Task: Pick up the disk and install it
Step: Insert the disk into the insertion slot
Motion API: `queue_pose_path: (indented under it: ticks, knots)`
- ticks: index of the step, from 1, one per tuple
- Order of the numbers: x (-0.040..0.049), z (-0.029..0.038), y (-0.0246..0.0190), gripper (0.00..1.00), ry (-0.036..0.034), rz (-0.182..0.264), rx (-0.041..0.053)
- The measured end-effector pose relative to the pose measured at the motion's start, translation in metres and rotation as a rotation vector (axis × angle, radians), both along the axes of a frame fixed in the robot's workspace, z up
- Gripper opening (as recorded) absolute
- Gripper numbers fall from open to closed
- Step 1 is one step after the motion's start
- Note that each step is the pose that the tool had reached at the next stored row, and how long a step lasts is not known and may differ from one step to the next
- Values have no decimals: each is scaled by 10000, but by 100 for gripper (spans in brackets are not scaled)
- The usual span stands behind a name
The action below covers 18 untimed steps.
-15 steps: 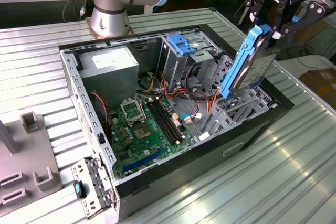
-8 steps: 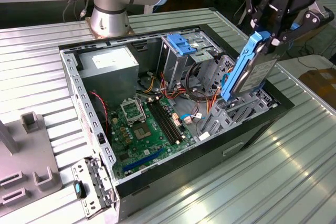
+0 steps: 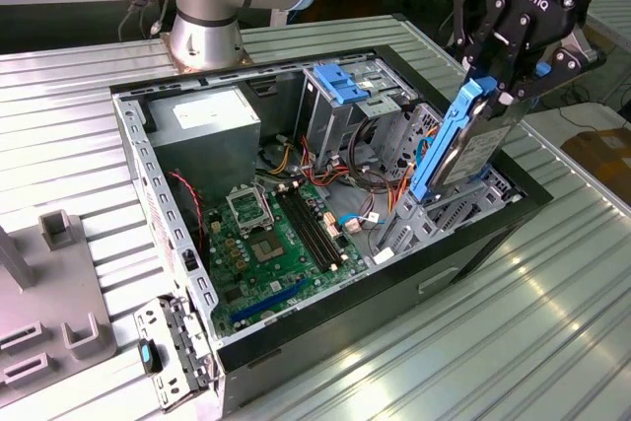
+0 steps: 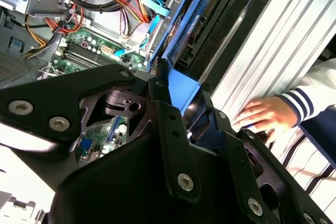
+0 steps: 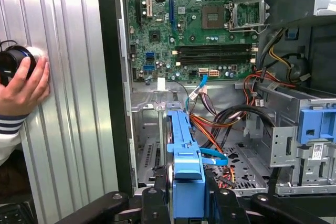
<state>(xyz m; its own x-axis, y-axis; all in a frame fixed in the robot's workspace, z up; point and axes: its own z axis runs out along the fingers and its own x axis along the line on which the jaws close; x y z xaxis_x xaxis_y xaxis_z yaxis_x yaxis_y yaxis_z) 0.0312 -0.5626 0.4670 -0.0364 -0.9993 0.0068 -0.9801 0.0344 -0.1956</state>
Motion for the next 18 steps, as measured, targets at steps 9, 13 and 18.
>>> queue_pose_path:
  ticks: [9,13,18]
  knots:
    - [8,-75,0,36,0,87,-26]
    - [8,-112,0,36,-1,93,-33]
    - [8,-324,0,36,-1,106,-31]
